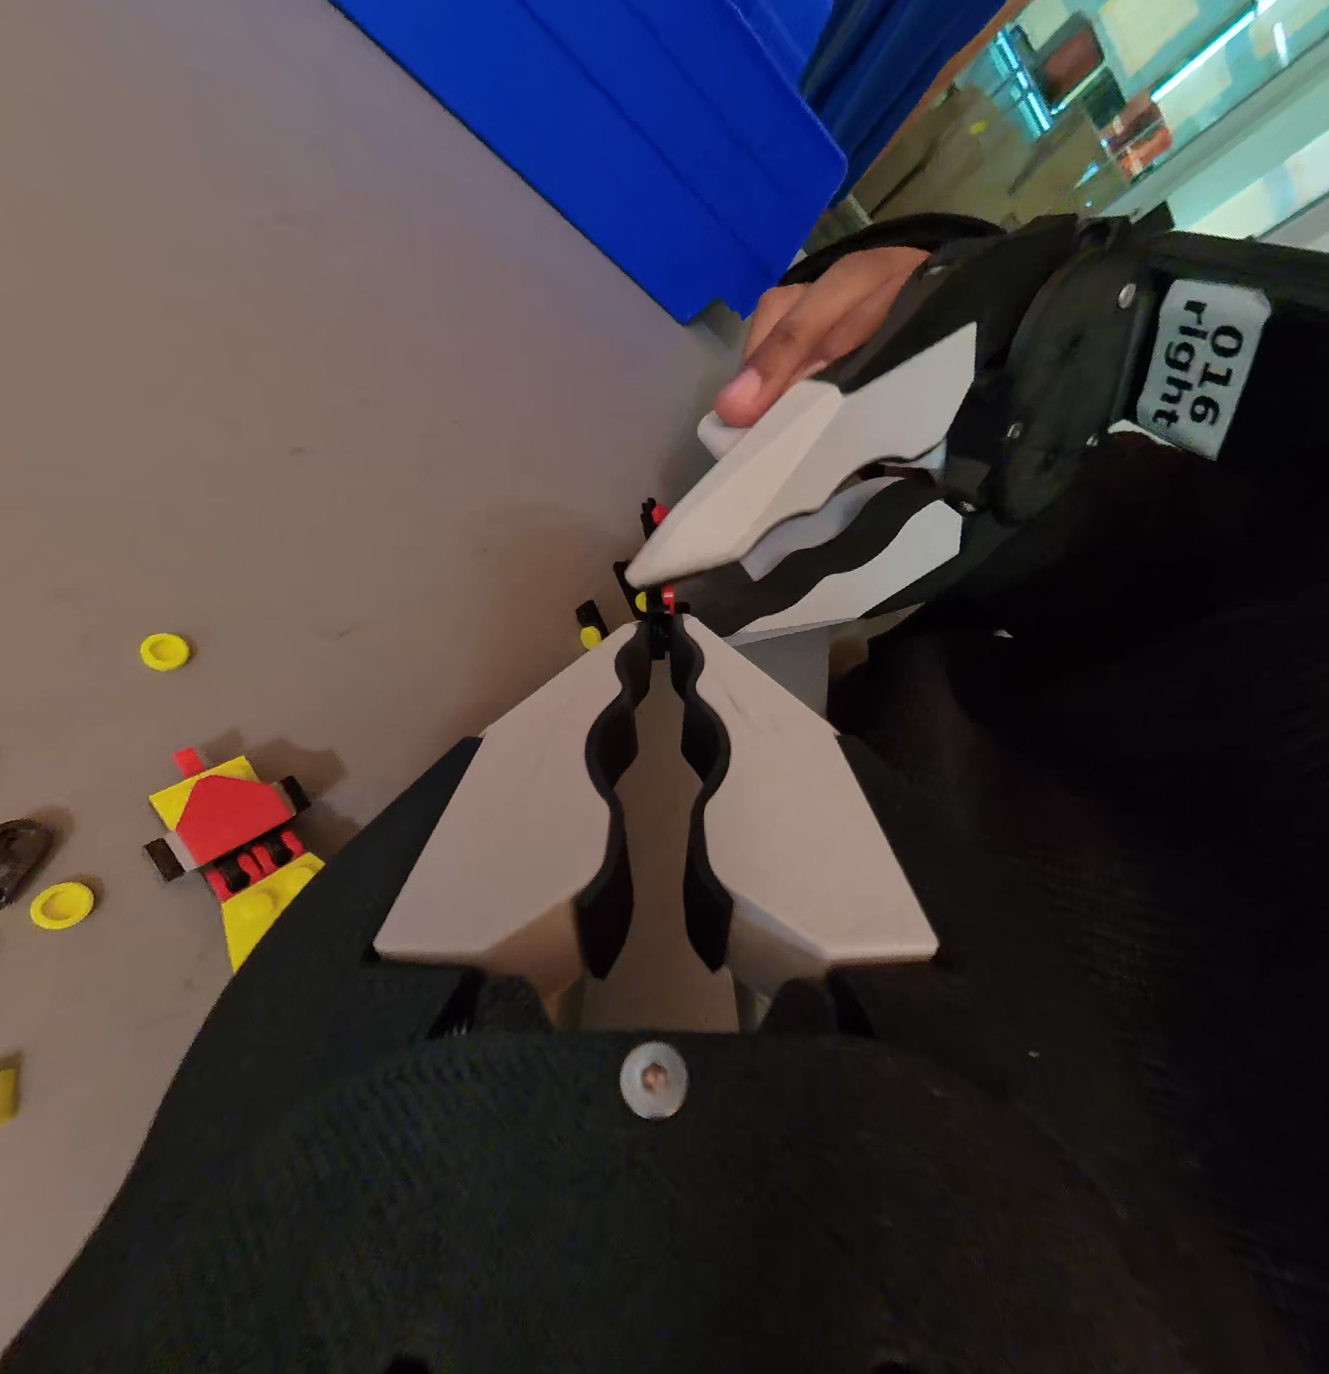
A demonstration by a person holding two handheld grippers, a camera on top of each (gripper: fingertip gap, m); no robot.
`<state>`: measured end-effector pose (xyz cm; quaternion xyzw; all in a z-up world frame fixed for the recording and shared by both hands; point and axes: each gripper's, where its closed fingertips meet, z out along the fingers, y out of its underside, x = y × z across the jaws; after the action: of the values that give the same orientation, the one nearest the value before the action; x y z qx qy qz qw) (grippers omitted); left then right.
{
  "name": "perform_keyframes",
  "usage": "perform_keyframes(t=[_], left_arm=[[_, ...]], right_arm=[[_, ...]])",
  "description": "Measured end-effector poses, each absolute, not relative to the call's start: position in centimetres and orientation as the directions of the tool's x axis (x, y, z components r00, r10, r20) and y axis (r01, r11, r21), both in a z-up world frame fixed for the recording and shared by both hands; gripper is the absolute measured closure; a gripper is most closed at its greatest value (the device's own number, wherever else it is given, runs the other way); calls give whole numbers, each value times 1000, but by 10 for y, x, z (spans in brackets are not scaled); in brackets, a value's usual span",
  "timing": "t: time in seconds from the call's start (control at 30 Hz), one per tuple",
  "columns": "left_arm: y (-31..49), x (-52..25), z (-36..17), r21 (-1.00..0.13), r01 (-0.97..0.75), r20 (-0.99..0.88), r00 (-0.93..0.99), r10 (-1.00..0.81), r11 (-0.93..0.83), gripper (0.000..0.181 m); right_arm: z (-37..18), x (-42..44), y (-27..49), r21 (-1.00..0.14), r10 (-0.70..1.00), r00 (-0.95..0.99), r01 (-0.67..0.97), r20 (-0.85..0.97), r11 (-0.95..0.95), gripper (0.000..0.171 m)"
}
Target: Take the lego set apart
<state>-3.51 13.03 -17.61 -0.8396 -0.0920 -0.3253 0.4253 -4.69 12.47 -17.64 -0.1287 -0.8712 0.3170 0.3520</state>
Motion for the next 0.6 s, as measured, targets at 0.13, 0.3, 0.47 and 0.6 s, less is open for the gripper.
perform_keyframes(t=[0.13, 0.3, 0.47, 0.6], left_arm=[[134, -41, -172, -626, 504, 670, 738, -79, -595, 178], [136, -47, -165, -559, 618, 764, 643, -54, -553, 179], [141, -50, -162, -575, 634, 747, 665, -15, -517, 179], [144, -54, -159, -593, 643, 734, 679, 3, -485, 180]], right_arm=[[-174, -52, 128, -606, 451, -690, 23, 566, 795, 156], [-166, -57, 130, -630, 497, -655, 42, 569, 775, 156], [-164, -59, 134, -583, 486, -627, 63, 609, 810, 157], [-161, -62, 137, -558, 481, -601, 70, 638, 827, 157]])
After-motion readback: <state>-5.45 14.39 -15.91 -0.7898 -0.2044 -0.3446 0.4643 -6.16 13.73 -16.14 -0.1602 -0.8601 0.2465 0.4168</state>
